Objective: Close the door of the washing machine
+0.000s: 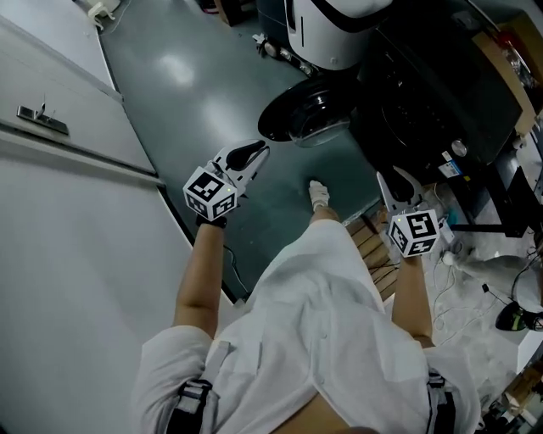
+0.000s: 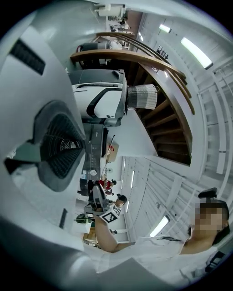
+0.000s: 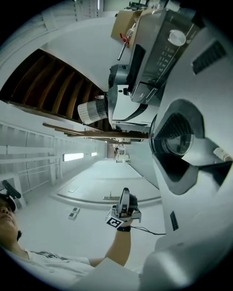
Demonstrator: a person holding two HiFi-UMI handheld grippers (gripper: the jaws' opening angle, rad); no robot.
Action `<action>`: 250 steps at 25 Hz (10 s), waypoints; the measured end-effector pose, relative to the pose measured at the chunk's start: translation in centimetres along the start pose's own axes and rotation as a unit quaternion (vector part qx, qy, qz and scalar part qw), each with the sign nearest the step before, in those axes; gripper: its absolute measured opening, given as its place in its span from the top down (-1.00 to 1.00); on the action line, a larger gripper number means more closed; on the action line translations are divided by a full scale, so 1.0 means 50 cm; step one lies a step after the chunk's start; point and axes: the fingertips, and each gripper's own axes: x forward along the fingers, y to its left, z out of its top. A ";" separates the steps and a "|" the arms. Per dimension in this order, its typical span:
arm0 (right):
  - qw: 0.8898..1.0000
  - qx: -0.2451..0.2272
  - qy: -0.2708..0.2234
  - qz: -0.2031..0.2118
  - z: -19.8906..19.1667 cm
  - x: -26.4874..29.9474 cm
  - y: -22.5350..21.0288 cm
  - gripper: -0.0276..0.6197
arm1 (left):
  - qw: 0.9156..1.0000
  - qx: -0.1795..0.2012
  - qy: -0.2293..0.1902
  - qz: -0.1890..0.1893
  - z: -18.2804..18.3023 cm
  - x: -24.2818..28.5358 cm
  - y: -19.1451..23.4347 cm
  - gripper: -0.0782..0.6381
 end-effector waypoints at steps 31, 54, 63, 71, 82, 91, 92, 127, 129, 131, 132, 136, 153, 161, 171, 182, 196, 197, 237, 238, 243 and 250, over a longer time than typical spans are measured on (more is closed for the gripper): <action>0.993 0.061 0.052 0.083 -0.088 0.488 -0.212 0.46 | 0.965 0.052 0.250 -0.061 -0.297 0.528 0.494 -0.01; 0.995 0.079 0.049 0.033 -0.137 0.311 -0.170 0.46 | 0.957 0.051 0.283 -0.025 -0.376 0.531 0.376 0.08; 0.996 0.077 0.039 0.005 -0.135 0.184 -0.104 0.46 | 0.958 0.042 0.279 -0.042 -0.385 0.506 0.247 -0.07; 0.996 0.083 0.030 -0.027 -0.152 0.037 -0.057 0.46 | 0.961 0.028 0.272 -0.045 -0.386 0.478 0.129 -0.11; 0.990 0.091 0.047 -0.095 -0.204 -0.178 -0.013 0.46 | 0.958 0.032 0.263 -0.114 -0.420 0.483 -0.101 -0.11; 0.987 0.094 0.038 -0.123 -0.200 -0.238 -0.054 0.46 | 0.969 -0.004 0.222 -0.112 -0.391 0.521 -0.173 -0.10; 0.987 0.095 0.036 -0.123 -0.202 -0.236 -0.064 0.46 | 0.973 -0.016 0.210 -0.099 -0.382 0.520 -0.165 -0.10; 0.989 0.097 0.021 -0.113 -0.203 -0.167 -0.564 0.46 | 0.953 -0.024 0.229 -0.195 -0.355 0.845 -0.403 0.04; 0.989 0.094 0.019 -0.115 -0.200 -0.172 -0.580 0.46 | 0.955 -0.029 0.225 -0.192 -0.351 0.883 -0.415 0.04; 0.989 0.091 0.019 -0.117 -0.199 -0.176 -0.595 0.46 | 0.956 -0.041 0.226 -0.182 -0.353 0.919 -0.420 0.00; 0.989 0.091 0.019 -0.118 -0.200 -0.178 -0.602 0.46 | 0.957 -0.048 0.226 -0.176 -0.355 0.936 -0.420 0.00; 0.988 0.093 0.017 -0.123 -0.206 -0.184 -0.628 0.46 | 0.961 -0.045 0.234 -0.142 -0.361 0.991 -0.407 0.00; 0.991 0.090 -0.003 -0.100 -0.172 -0.167 -0.689 0.46 | 0.968 -0.056 0.245 -0.003 -0.343 1.106 -0.373 -0.02; 0.992 0.086 0.003 -0.091 -0.171 -0.148 -0.698 0.46 | 0.966 -0.067 0.249 0.009 -0.342 1.118 -0.379 -0.05; 0.995 0.070 0.010 -0.070 -0.145 -0.121 -0.652 0.46 | 0.966 -0.102 0.234 -0.033 -0.330 1.109 -0.377 -0.04; 0.997 0.066 0.010 -0.044 -0.120 -0.091 -0.513 0.46 | 0.978 -0.153 0.140 -0.014 -0.241 0.893 -0.286 -0.05; 0.997 0.072 0.008 -0.017 -0.085 -0.078 -0.292 0.51 | 0.981 -0.180 0.039 0.058 -0.110 0.472 -0.148 0.15; 0.997 0.073 0.006 -0.018 -0.079 -0.080 -0.279 0.52 | 0.982 -0.175 0.027 0.064 -0.095 0.442 -0.140 0.20; 0.985 0.031 -0.091 -0.145 0.078 -0.281 -0.057 0.83 | 0.985 -0.033 -0.113 0.128 0.158 -0.068 -0.156 0.71; 0.985 0.027 -0.090 -0.145 0.080 -0.283 -0.055 0.83 | 0.985 -0.033 -0.114 0.129 0.159 -0.071 -0.156 0.71; 0.986 0.009 -0.089 -0.144 0.087 -0.289 -0.043 0.83 | 0.984 -0.031 -0.115 0.129 0.163 -0.081 -0.158 0.71; 0.984 -0.001 -0.101 -0.147 0.113 -0.292 -0.041 0.83 | 0.985 -0.029 -0.114 0.127 0.169 -0.088 -0.152 0.71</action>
